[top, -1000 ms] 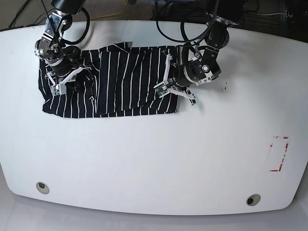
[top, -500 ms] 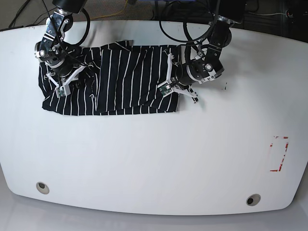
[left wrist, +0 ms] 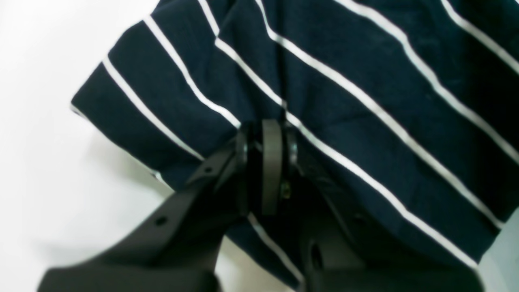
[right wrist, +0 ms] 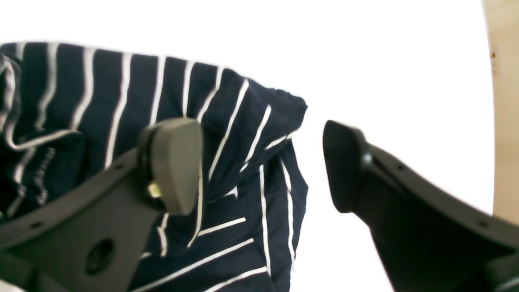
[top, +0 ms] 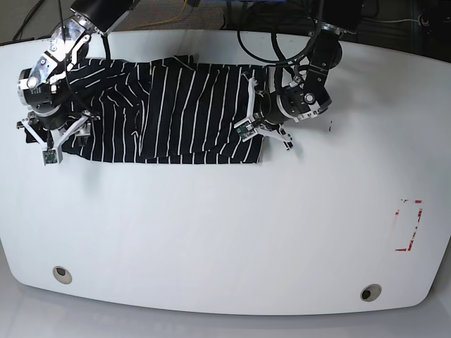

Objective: Layout the t-shirt on the table in an organized manner, then fold the t-shirt properly
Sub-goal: 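Pull the shirt end outward with the right gripper to flatten it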

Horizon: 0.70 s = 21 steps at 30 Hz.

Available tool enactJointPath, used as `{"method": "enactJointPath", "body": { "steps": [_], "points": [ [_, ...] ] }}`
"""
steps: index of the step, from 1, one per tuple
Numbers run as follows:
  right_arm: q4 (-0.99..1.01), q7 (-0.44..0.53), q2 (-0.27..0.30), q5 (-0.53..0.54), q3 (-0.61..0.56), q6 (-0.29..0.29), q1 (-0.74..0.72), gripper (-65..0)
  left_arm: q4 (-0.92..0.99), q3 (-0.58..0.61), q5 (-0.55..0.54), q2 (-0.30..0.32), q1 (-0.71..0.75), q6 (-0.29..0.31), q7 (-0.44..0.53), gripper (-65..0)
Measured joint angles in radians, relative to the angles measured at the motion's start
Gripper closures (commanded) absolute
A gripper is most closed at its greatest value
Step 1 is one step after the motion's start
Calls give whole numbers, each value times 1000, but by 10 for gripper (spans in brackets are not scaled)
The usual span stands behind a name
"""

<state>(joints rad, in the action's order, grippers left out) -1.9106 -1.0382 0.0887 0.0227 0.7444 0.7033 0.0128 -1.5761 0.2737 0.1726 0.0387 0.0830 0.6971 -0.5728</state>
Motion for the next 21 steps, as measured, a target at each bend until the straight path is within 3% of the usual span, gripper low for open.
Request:
{"method": "enactJointPath", "body": {
  "steps": [8,13,16,21],
  "points": [
    [74,-161,35,-26,154,-6,-98,-504,0,-3,-8,8,0,0,2,-31],
    [175,-210,59,-13,208,-5,-150,-504,0,-3,-8,9,0,0,2,-31],
    [249,-258,83,17,229,-6,-174,-504,-1,-3,-10,13,0,0,3,-31],
    [377,-273,140,168,271,-4,-172,-503,-1,-3,-13,26,-1,0,7,-31]
  ]
}}
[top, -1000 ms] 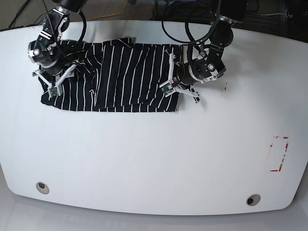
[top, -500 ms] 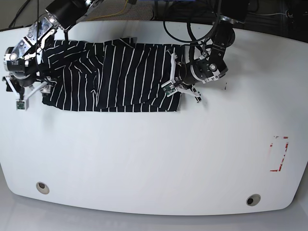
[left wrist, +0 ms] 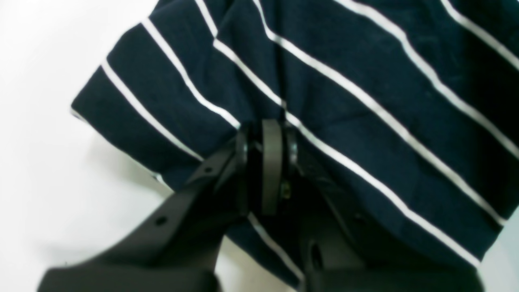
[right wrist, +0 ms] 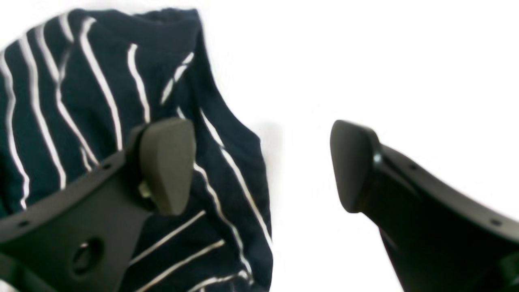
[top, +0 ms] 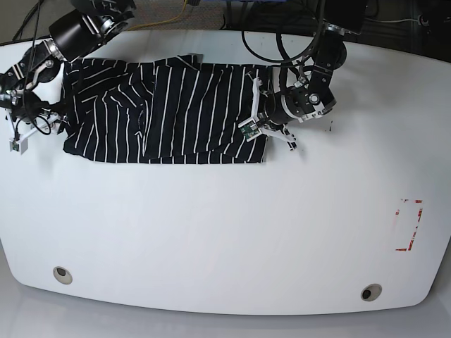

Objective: Layout the t-shirt on the table in an organized manner, then fold the t-shirt properly
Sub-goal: 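Pull the shirt end outward with the right gripper to flatten it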

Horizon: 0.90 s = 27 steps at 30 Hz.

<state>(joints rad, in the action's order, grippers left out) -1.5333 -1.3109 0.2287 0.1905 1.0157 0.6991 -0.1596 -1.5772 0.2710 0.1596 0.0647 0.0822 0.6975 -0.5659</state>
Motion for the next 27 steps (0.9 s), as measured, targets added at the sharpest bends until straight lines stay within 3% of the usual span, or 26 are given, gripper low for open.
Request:
{"method": "enactJointPath", "body": {
  "steps": [13,27],
  "points": [
    [389,5,179,396,-45,-3,53,-503,-2,0,0,9,-2,0,7,-31],
    [413,14,193,609,-145,-2,108,-501,-2,0,1,9,-2,0,6,-31]
  ]
}}
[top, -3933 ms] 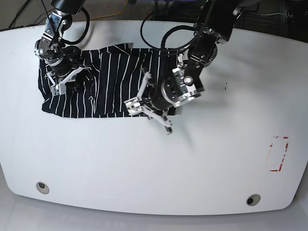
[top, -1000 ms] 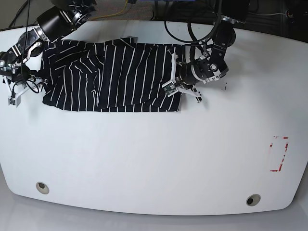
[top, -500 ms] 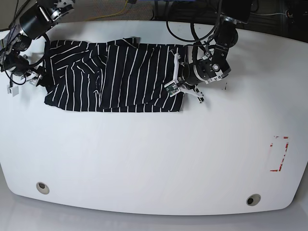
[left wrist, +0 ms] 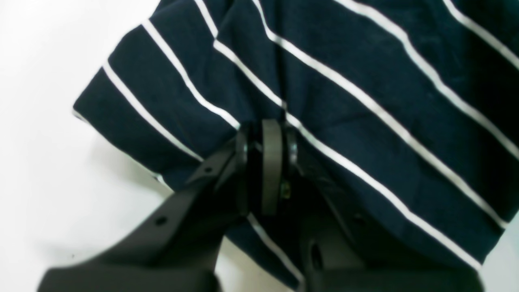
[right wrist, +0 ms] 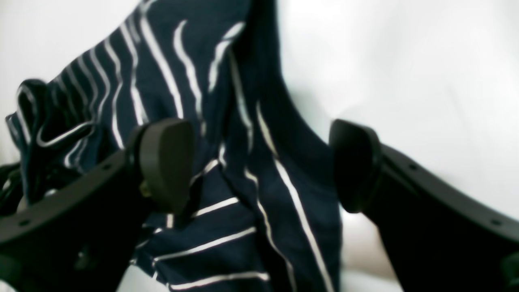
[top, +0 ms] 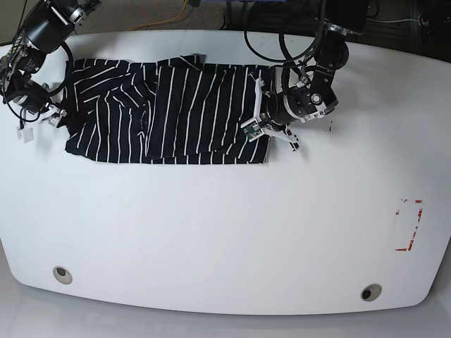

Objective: Layout the t-shirt on the table in an organized manner, then fold the t-shirt properly
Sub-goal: 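Pull the shirt end outward with the right gripper to flatten it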

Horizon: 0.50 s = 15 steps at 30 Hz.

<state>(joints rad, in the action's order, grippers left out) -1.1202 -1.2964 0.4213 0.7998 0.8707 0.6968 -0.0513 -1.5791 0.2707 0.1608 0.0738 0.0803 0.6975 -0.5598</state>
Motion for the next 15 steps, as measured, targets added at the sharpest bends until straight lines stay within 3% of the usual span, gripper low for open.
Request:
{"method": "enactJointPath", "body": {
  "steps": [7,15],
  "points": [
    [-11,21,-35,80,-43,6,27,-501,0,0,0,0,0,0,0,-31],
    [-39,38,-71,88,-80,10,31,-500,0,0,0,1,0,0,0,-31]
  ]
}}
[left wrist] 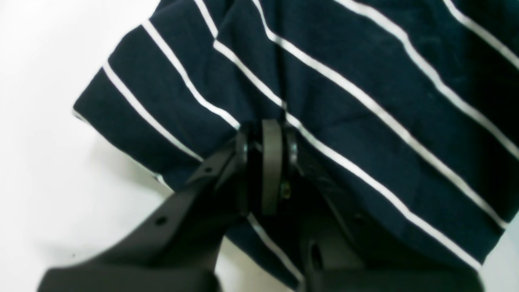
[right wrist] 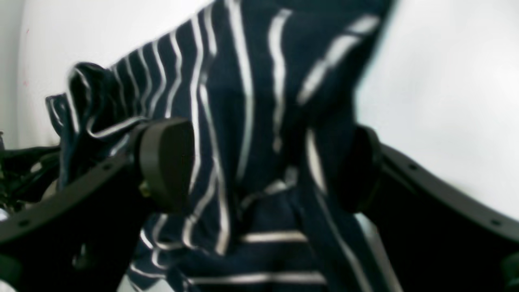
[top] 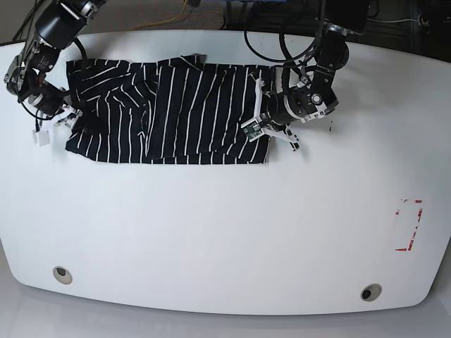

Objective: Layout the t-shirt on the table in an organized manner, then fold the t-shirt properly
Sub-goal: 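Pull the shirt end outward with the right gripper to flatten it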

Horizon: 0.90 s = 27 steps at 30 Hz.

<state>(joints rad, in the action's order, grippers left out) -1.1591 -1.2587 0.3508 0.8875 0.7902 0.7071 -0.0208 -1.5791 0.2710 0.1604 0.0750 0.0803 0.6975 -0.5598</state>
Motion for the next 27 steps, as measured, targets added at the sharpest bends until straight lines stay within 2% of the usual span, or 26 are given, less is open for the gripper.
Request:
{"method": "enactJointPath", "body": {
  "steps": [3,6,9,10,15,17,27],
  "points": [
    [-16,2,-18,1,-2,0,8,-495,0,0,0,0,0,0,0,-31],
    [-31,2,-24,5,-5,0,16,-442,0,0,0,0,0,0,0,-31],
    [-31,0,-24,-4,-5,0,17,-329,0,0,0,0,0,0,0,-31],
    [-31,-4,-24,-13,-5,0,18,-271,0,0,0,0,0,0,0,-31],
    [-29,-21,-26,-26,-6,-4,29,-60,0,0,0,0,0,0,0,-31],
    [-29,-21,-27,-25,-7,-5,37,-10,0,0,0,0,0,0,0,-31],
    [-82,-31,-32,-47,-34,-11,49,0,0,0,3,0,0,0,0,-31]
  ]
}}
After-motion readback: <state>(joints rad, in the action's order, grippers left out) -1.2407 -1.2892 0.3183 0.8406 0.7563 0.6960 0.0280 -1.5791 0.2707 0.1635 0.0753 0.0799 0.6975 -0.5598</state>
